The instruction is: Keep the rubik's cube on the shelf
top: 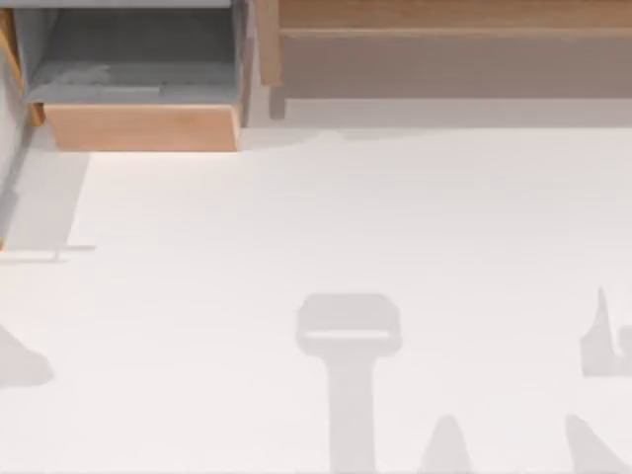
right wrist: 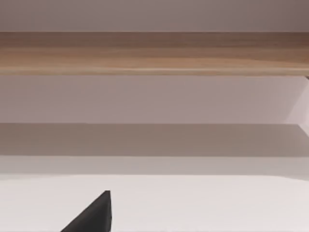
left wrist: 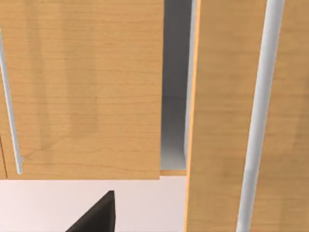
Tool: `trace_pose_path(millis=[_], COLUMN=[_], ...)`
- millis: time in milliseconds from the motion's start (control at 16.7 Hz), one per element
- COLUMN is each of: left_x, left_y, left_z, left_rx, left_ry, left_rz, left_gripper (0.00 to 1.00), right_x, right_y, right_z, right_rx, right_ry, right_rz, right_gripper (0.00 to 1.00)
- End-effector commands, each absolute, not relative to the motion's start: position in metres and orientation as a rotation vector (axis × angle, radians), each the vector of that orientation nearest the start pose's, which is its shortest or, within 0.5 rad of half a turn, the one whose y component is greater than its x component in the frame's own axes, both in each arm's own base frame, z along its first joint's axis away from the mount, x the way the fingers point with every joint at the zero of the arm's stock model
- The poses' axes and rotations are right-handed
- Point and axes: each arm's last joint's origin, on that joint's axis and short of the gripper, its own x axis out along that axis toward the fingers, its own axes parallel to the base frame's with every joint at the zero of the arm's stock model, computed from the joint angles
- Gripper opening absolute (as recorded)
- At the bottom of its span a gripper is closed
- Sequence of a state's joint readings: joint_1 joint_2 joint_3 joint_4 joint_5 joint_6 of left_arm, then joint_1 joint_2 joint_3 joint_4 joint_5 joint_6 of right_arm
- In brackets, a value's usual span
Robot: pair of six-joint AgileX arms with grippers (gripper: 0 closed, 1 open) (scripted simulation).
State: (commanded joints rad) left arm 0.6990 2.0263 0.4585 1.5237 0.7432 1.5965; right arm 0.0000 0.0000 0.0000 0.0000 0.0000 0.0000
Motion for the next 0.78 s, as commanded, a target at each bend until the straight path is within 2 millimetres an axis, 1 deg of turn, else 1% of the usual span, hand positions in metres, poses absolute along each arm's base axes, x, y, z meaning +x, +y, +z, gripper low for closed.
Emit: trace_pose_path(millis=[180, 480, 600, 780], left_x=[0.226, 0.227, 0.226, 0.226], left_y=[0.173, 0.174, 0.183, 0.209], left_z=[0.088, 0.086, 0.085, 0.083], left_rx=[1.557, 1.549, 1.518, 1.421], left_ry=[-0.001, 0.004, 0.031, 0.105], left_rz=[-0.038, -0.04, -0.026, 0.013], left_gripper=[1.0, 1.0, 1.0, 1.0], right_x=[0.106, 0.106, 0.106, 0.106], right_y=[-0.001, -0.001, -0.001, -0.001], right_z=[0.16, 0.16, 0.16, 0.16], right_rx=[0.0, 0.0, 0.0, 0.0], right_ry=[0.0, 0.0, 0.0, 0.0], right_rz=[0.0, 0.0, 0.0, 0.0], right_gripper=[1.0, 1.0, 1.0, 1.0])
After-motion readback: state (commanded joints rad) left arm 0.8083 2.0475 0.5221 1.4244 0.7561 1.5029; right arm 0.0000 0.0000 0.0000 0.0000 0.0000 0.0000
